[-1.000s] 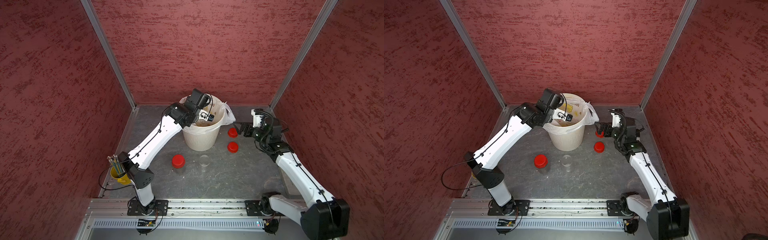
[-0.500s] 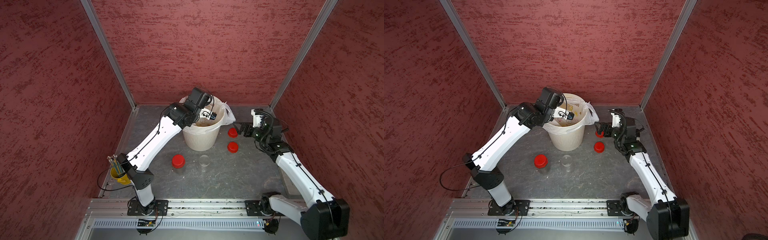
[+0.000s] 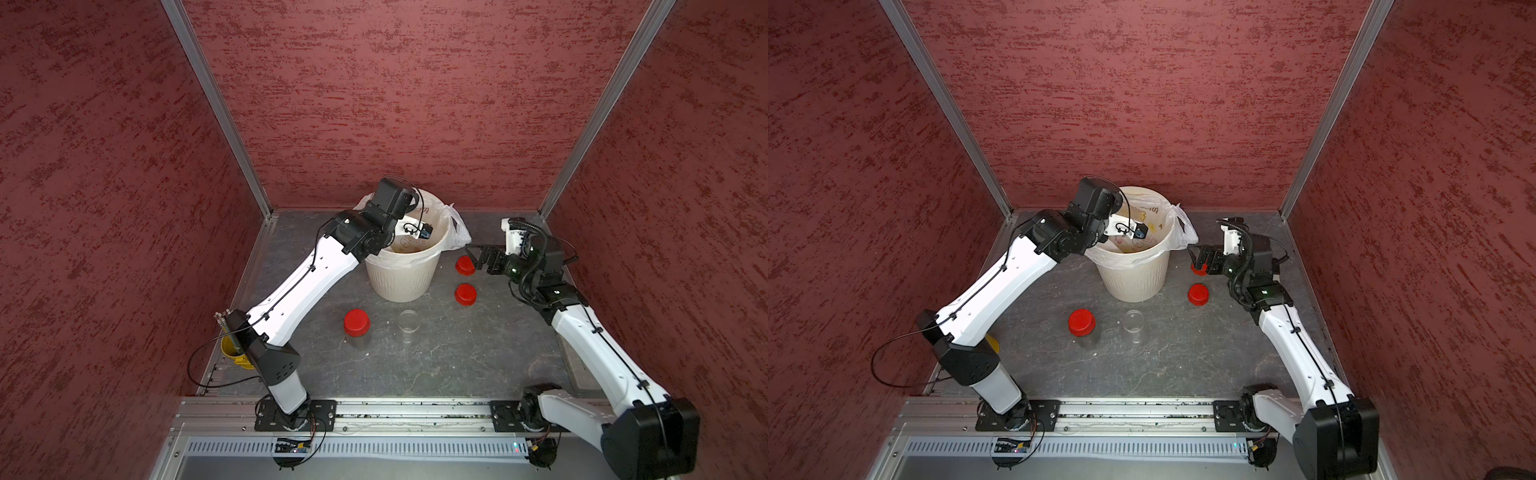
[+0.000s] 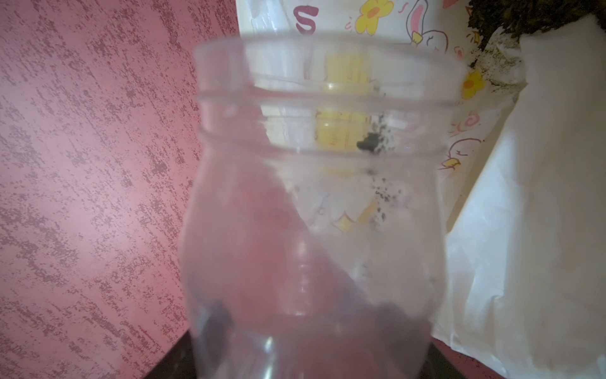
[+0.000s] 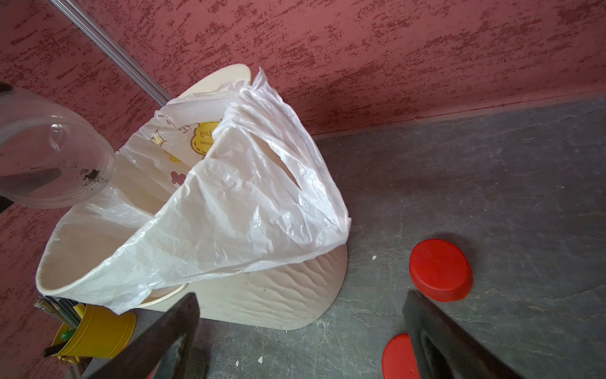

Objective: Empty moldy tea leaves from jars
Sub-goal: Pour the moldy tea leaves from the jar into the trash bin.

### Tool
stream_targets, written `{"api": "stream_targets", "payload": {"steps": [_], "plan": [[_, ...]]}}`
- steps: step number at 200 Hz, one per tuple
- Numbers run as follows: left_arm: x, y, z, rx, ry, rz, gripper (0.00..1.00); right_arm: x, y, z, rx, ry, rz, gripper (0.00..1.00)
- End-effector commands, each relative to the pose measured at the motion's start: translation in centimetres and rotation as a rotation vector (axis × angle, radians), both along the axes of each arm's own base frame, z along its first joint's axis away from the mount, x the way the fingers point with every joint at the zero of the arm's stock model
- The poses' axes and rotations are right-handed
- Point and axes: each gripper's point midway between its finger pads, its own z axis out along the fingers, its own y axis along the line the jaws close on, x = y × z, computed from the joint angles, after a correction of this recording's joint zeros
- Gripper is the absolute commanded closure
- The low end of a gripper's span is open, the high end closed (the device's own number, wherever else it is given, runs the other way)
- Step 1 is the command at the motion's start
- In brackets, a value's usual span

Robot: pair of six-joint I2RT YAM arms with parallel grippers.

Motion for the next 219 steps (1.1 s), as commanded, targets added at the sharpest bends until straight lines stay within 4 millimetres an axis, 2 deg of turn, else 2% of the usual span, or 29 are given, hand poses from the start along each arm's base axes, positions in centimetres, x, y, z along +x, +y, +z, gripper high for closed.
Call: {"api": "stream_targets", "payload": {"steps": [1,34,51,82,106,138,219], "plan": [[-0.1,0.3,3.4,-0.217,-0.098,-0.03,0.33,-0.7,0.7,5.2,0.042,-0.139,0.061,0.01],[-3.0,-0.7,5.6,-0.529,-0.079,-0.172,0.33,-1.9,1.5,8.1,0.055,-0.223,0.122,0.01],[-4.0,-0.8,5.6,-0.623,-0.039,-0.222,0.32,-2.5,1.7,9.8,0.067,-0.264,0.141,0.02],[-2.9,0.1,3.9,-0.624,-0.029,-0.196,0.32,-3.6,2.8,12.7,0.104,-0.326,0.214,0.04],[-2.5,0.2,3.6,-0.665,-0.025,-0.207,0.32,-3.9,4.1,14.3,0.133,-0.358,0.272,0.07],[-2.5,0.1,3.5,-0.683,-0.016,-0.223,0.32,-3.2,6.4,15.2,0.146,-0.357,0.333,0.12],[-2.7,0.1,3.6,-0.673,-0.012,-0.232,0.31,-0.4,12.3,15.3,0.136,-0.319,0.438,0.23]]}}
